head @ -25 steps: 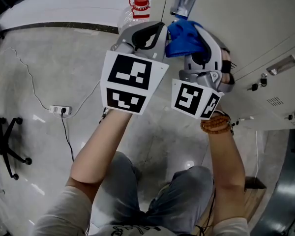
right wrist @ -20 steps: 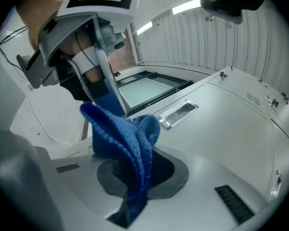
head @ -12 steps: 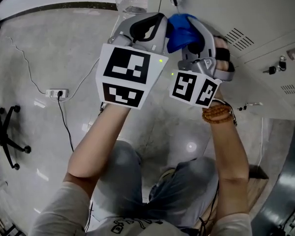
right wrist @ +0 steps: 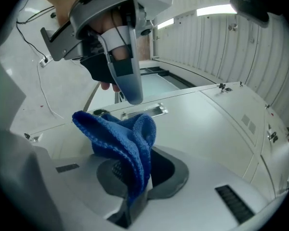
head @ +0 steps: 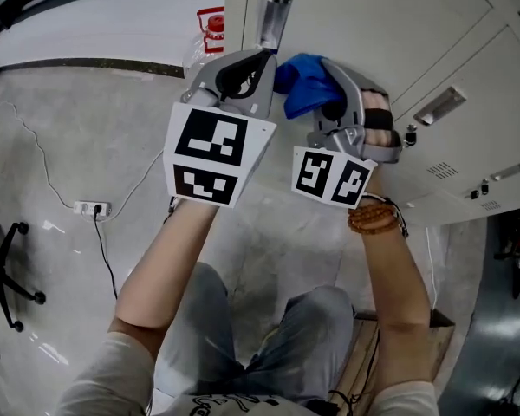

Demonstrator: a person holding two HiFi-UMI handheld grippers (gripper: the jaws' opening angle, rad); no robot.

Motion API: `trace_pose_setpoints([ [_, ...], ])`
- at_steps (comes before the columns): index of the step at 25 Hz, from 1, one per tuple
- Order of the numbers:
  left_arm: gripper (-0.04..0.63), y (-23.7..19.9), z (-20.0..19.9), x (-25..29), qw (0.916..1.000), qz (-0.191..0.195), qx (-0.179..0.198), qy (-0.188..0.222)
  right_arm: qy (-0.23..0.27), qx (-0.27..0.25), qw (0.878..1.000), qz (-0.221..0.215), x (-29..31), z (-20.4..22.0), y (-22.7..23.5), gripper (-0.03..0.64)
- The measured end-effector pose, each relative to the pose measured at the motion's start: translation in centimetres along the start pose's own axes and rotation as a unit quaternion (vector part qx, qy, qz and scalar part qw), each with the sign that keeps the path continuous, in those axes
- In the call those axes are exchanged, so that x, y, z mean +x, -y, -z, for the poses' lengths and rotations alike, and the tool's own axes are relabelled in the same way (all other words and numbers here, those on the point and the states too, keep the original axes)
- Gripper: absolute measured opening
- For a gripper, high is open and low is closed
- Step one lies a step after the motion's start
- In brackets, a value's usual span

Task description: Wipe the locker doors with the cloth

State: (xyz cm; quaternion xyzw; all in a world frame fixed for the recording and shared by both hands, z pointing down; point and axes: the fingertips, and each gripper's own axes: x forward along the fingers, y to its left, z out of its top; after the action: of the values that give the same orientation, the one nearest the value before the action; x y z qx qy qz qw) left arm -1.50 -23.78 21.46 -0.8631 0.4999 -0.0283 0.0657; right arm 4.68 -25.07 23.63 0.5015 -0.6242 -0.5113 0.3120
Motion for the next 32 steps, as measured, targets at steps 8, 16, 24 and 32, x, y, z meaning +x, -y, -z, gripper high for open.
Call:
trace_pose_setpoints([
  [8, 0.002, -0.2, -11.7, 0.4, 0.9975, 0.004, 0.03, 0.063, 0.022, -0.026, 0.997, 0.065, 2.1, -3.7, 12.8, 0.03],
  [16, 0.002, 0.7, -19.0, 0.4, 0.9943, 0.017, 0.052, 0.092, 0.026, -0.034, 0.994, 0.104, 2.2, -5.3, 20.8, 0.029],
  [24, 0.002, 4.4, -19.6, 3.0, 0.9929, 0.048, 0.053, 0.095, 0.014, -0.032, 0.988, 0.15, -0.4, -1.7, 24.2, 0.029],
  [32, 0.002, 7.7, -13.4, 5.5, 0.9942, 0.073, 0.041, 0.066, -0.01, -0.003, 0.987, 0.162, -3.0, 3.5, 19.9, 0.029],
])
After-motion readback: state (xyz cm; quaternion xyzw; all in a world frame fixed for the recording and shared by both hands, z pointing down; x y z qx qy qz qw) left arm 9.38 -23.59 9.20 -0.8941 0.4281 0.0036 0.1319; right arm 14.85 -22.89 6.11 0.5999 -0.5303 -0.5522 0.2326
